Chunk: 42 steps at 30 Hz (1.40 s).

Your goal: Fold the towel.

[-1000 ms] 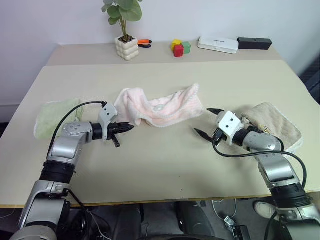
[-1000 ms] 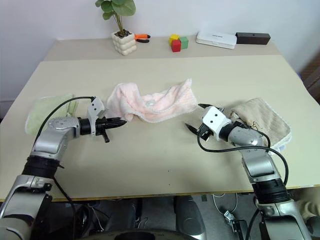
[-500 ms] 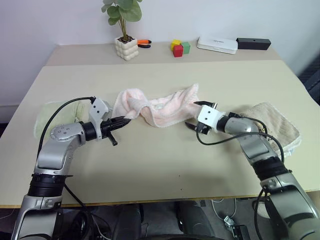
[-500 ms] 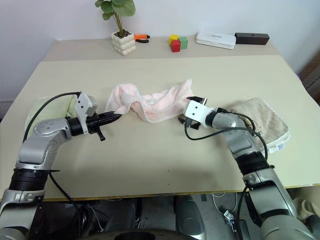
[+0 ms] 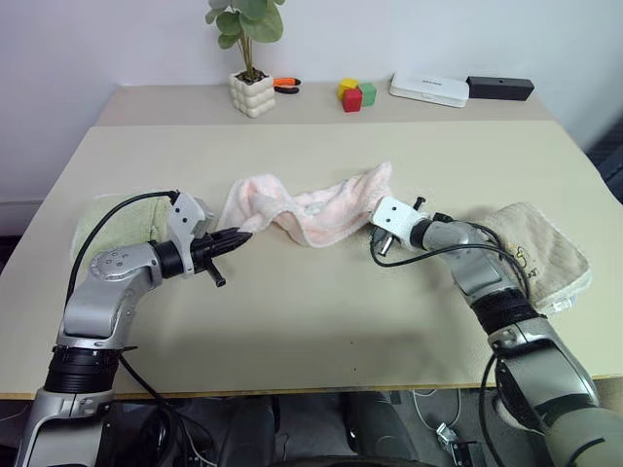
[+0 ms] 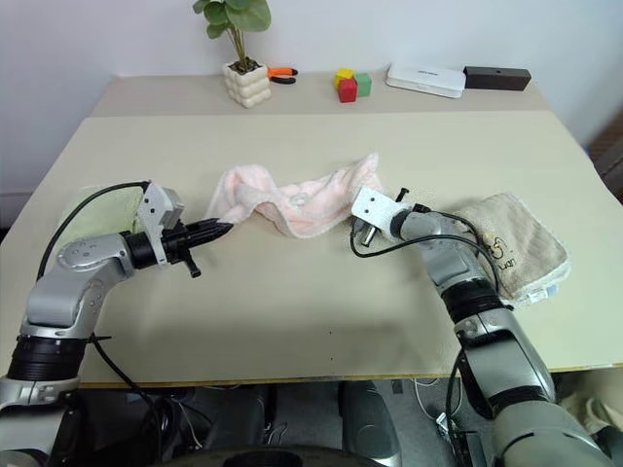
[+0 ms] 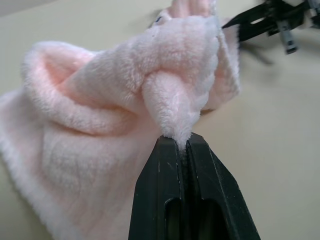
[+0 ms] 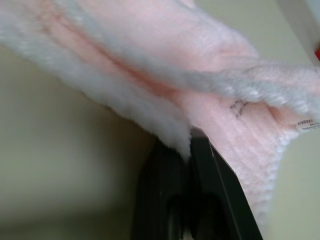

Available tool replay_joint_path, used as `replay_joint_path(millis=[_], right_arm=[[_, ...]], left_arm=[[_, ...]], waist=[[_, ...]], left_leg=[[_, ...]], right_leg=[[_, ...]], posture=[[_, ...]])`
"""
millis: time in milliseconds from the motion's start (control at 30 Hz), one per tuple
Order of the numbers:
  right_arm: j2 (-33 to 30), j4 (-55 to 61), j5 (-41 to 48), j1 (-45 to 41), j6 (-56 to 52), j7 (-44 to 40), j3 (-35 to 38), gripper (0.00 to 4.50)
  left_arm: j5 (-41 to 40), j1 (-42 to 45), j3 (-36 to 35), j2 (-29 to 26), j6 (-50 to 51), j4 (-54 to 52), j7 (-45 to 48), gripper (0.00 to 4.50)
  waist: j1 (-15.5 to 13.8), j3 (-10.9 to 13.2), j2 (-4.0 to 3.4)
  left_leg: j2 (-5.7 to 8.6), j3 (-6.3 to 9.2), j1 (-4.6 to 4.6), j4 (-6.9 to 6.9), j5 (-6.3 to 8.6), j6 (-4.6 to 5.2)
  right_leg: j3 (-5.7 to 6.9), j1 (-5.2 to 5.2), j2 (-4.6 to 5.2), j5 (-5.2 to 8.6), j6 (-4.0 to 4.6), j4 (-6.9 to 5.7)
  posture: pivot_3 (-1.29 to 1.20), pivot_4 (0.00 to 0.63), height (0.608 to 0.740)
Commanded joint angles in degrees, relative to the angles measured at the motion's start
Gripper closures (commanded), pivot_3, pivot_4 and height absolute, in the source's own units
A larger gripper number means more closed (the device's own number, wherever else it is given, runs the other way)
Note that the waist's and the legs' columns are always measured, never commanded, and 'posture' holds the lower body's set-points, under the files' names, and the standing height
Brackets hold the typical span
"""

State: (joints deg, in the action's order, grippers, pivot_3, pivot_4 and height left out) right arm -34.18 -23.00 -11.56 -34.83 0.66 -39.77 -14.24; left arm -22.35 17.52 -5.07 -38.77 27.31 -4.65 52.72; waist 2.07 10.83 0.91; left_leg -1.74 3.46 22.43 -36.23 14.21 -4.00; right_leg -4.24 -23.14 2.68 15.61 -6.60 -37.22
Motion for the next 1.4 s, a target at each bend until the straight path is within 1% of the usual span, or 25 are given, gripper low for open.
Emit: replay_joint_path(millis=[33, 100, 167, 267, 300, 400, 467, 533, 600, 633, 667, 733, 767, 833, 867, 900, 967, 1033, 1067, 1167, 1233, 1300, 1400], right_arm=[[-6.6, 11.0, 6.6, 4.6, -2.6, -9.4, 5.0, 4.43], [-10.3, 15.9, 8.2, 6.8, -2.9, -12.8, 6.2, 4.43], [-12.4, 19.6, 10.1, 8.0, -3.8, -14.7, 7.6, 4.43], [-13.3, 22.6, 12.3, 8.2, -4.5, -16.5, 8.9, 4.43], [-12.4, 21.5, 12.5, 6.8, -4.1, -15.8, 9.4, 4.43], [-9.9, 12.9, 8.8, -0.1, 2.0, -11.9, 8.1, 4.43], [-7.6, 4.3, 5.1, -6.8, 6.6, -8.4, 6.3, 4.43], [-5.0, -4.5, 2.2, -14.0, 9.4, -3.7, 5.3, 4.43], [-2.9, -11.9, 0.5, -21.3, 10.7, 0.3, 5.3, 4.43], [-2.1, -15.5, -0.6, -24.6, 11.2, 3.7, 5.4, 4.43], [-1.6, -18.7, -2.1, -27.6, 12.6, 7.0, 5.1, 4.43], [-1.2, -23.4, -4.6, -31.9, 15.0, 13.7, 5.0, 4.43], [-1.1, -25.2, -5.0, -33.4, 15.9, 15.9, 5.3, 4.43], [-1.7, -27.1, -5.6, -34.8, 18.8, 18.7, 5.5, 4.43], [-2.1, -27.4, -5.4, -34.8, 20.1, 19.3, 5.8, 4.43], [-2.5, -27.3, -4.7, -34.3, 21.1, 19.0, 6.2, 4.43], [-3.5, -21.7, -0.6, -29.0, 23.4, 11.3, 6.4, 4.43], [-4.3, -17.1, 1.2, -25.3, 23.6, 7.7, 6.6, 4.43], [-4.7, -14.3, 2.4, -23.0, 22.6, 6.3, 7.1, 4.43], [-6.8, -3.7, 6.3, -12.1, 19.6, -2.1, 6.3, 4.43], [-8.9, 3.0, 7.4, -3.8, 18.0, -4.5, 6.7, 4.43], [-11.3, 8.5, 7.9, 3.5, 16.3, -5.6, 7.7, 4.43], [-13.5, 14.1, 9.7, 9.3, 13.3, -7.0, 9.6, 4.43]], left_arm=[[-2.5, -2.6, -4.7, -4.5, -0.2, -1.5, 3.9, 4.50], [-2.7, -4.3, -6.7, -5.9, -5.7, -0.4, 7.1, 4.50], [-3.4, -4.7, -8.3, -6.5, -9.9, 0.9, 9.8, 4.50], [-3.2, -2.6, -8.5, -6.4, -12.3, 4.1, 10.6, 4.50], [-1.2, -0.3, -7.6, -5.9, -14.6, 6.9, 9.7, 4.50], [4.4, 10.6, -4.5, -2.5, -22.5, 19.4, 5.7, 4.50], [10.3, 19.2, -2.2, -0.2, -31.2, 30.6, 0.7, 4.50], [17.5, 28.1, 0.1, 1.0, -40.3, 43.0, -7.8, 4.50], [20.4, 38.0, -0.4, 2.2, -46.3, 53.9, -17.0, 4.50], [21.8, 42.0, -0.5, 2.2, -48.7, 57.9, -21.6, 4.50], [23.3, 45.5, -0.3, 1.8, -51.3, 61.3, -25.6, 4.50], [24.2, 50.2, -0.8, 0.6, -54.8, 65.7, -29.4, 4.50], [24.1, 51.8, -1.1, 0.0, -55.8, 67.4, -29.8, 4.50], [25.2, 53.4, -0.3, -1.8, -58.6, 69.6, -30.4, 4.50], [25.2, 53.7, -0.2, -2.7, -59.6, 70.2, -29.2, 4.50], [25.4, 53.7, 0.0, -3.5, -60.7, 70.6, -28.3, 4.50], [24.2, 51.6, -0.3, -4.6, -62.7, 70.5, -23.4, 4.50], [23.6, 49.7, -0.4, -5.1, -64.2, 70.1, -20.4, 4.50], [22.7, 48.0, -0.5, -5.2, -64.8, 69.6, -17.2, 4.50], [21.2, 40.6, 0.7, -5.6, -68.2, 66.2, -7.2, 4.50], [18.1, 33.9, 1.1, -6.2, -68.1, 62.1, 2.0, 4.50], [14.0, 27.6, 0.6, -6.9, -65.6, 56.8, 9.7, 4.50], [11.3, 21.6, -0.2, -8.3, -62.4, 50.3, 14.7, 4.50]], waist=[[0.2, 0.0, -0.02], [0.3, 0.1, -0.10], [0.6, 0.1, -0.13], [0.6, 0.1, -0.13], [0.5, 0.1, -0.12], [0.2, 0.2, -0.07], [0.2, 0.2, -0.05], [0.4, 0.2, -0.02], [0.5, 0.2, 0.01], [0.6, 0.2, 0.04], [0.7, 0.2, 0.04], [0.9, 0.2, 0.03], [1.0, 0.2, 0.03], [1.2, 0.2, 0.01], [1.4, 0.2, 0.01], [1.5, 0.2, 0.01], [1.8, 0.2, 0.02], [1.9, 0.2, 0.00], [1.8, 0.2, -0.01], [1.8, 0.2, -0.05], [1.8, 0.2, -0.05], [1.8, 0.2, -0.05], [1.9, 0.3, -0.06]], left_leg=[[0.00, -0.01, 0.01, 0.03, 0.00, 0.00], [-0.01, -0.02, 0.03, 0.07, 0.01, 0.02], [-0.03, -0.06, -0.01, 0.07, 0.01, 0.02], [-0.06, -0.06, -0.05, 0.06, 0.01, 0.02], [-0.06, -0.05, -0.05, 0.05, 0.01, 0.02], [-0.03, -0.06, -0.03, -0.06, 0.01, 0.01], [-0.01, -0.06, 0.00, -0.14, 0.00, 0.00], [0.01, -0.05, 0.03, -0.13, -0.01, -0.01], [0.01, -0.06, 0.08, -0.01, -0.01, -0.01], [0.01, -0.06, 0.12, 0.00, -0.02, -0.03], [0.01, -0.06, 0.28, 0.03, -0.02, -0.03], [0.01, -0.09, 0.90, 0.04, -0.05, -0.08], [0.01, -0.12, 1.12, 0.07, -0.20, -0.34], [0.02, -0.19, 1.21, 0.20, -0.22, -0.38], [0.01, -0.21, 1.21, 0.24, -0.21, -0.38], [0.02, -0.25, 1.21, 0.31, -0.21, -0.37], [0.02, -0.27, 1.24, 0.37, -0.20, -0.36], [0.01, -0.24, 1.24, 0.25, -0.19, -0.34], [0.02, -0.25, 1.24, 0.22, -0.18, -0.32], [0.03, -0.23, 1.12, 0.06, -0.12, -0.19], [0.02, -0.20, 0.97, 0.00, -0.16, -0.25], [0.01, -0.18, 0.89, -0.06, -0.17, -0.26], [-0.01, -0.17, 0.88, -0.20, -0.17, -0.26]], right_leg=[[0.00, -0.03, 0.00, 0.00, 0.00, 0.02], [-0.01, -0.08, 0.00, 0.01, 0.00, 0.03], [-0.01, -0.08, -0.01, 0.01, 0.01, 0.02], [-0.02, -0.08, -0.07, 0.02, 0.03, 0.00], [-0.02, -0.07, -0.08, 0.02, 0.04, -0.01], [-0.02, -0.01, -0.06, 0.01, 0.02, 0.01], [-0.01, 0.02, -0.05, 0.00, 0.00, 0.03], [0.00, -0.03, -0.05, -0.02, -0.01, 0.04], [-0.02, -0.15, -0.04, -0.02, -0.02, 0.06], [-0.01, -0.24, -0.02, -0.03, -0.02, 0.00], [-0.01, -0.42, -0.02, -0.03, -0.02, -0.01], [-0.02, -1.15, 0.01, -0.03, -0.01, -0.09], [-0.02, -1.44, 0.02, -0.03, -0.01, -0.10], [0.00, -1.58, 0.07, -0.03, -0.01, -0.09], [0.01, -1.58, 0.07, -0.03, -0.01, -0.07], [0.01, -1.58, 0.09, -0.03, -0.01, -0.04], [0.01, -1.57, 0.09, -0.03, -0.02, 0.01], [0.08, -1.47, 0.08, -0.02, -0.02, 0.00], [0.07, -1.45, 0.10, -0.03, -0.03, 0.00], [0.07, -1.34, 0.10, -0.05, -0.07, -0.12], [0.06, -1.22, 0.07, -0.06, -0.06, -0.31], [0.06, -1.17, 0.05, -0.05, -0.05, -0.47], [0.04, -1.19, 0.02, -0.04, -0.04, -0.65]], posture=[[0.00, 0.150, 0.740], [0.00, 0.150, 0.740], [0.00, 0.150, 0.740], [0.00, 0.150, 0.740], [0.00, 0.150, 0.740], [0.00, 0.150, 0.740], [0.00, 0.150, 0.740], [0.00, 0.150, 0.740], [0.00, 0.150, 0.740], [0.00, 0.150, 0.740], [0.00, 0.150, 0.740], [0.00, 0.150, 0.740], [0.00, 0.150, 0.740], [0.00, 0.150, 0.740], [0.00, 0.150, 0.740], [0.00, 0.150, 0.740], [0.00, 0.150, 0.740], [0.00, 0.150, 0.740], [0.00, 0.150, 0.740], [0.00, 0.150, 0.740], [0.00, 0.150, 0.740], [0.00, 0.150, 0.740], [0.00, 0.150, 0.740]])
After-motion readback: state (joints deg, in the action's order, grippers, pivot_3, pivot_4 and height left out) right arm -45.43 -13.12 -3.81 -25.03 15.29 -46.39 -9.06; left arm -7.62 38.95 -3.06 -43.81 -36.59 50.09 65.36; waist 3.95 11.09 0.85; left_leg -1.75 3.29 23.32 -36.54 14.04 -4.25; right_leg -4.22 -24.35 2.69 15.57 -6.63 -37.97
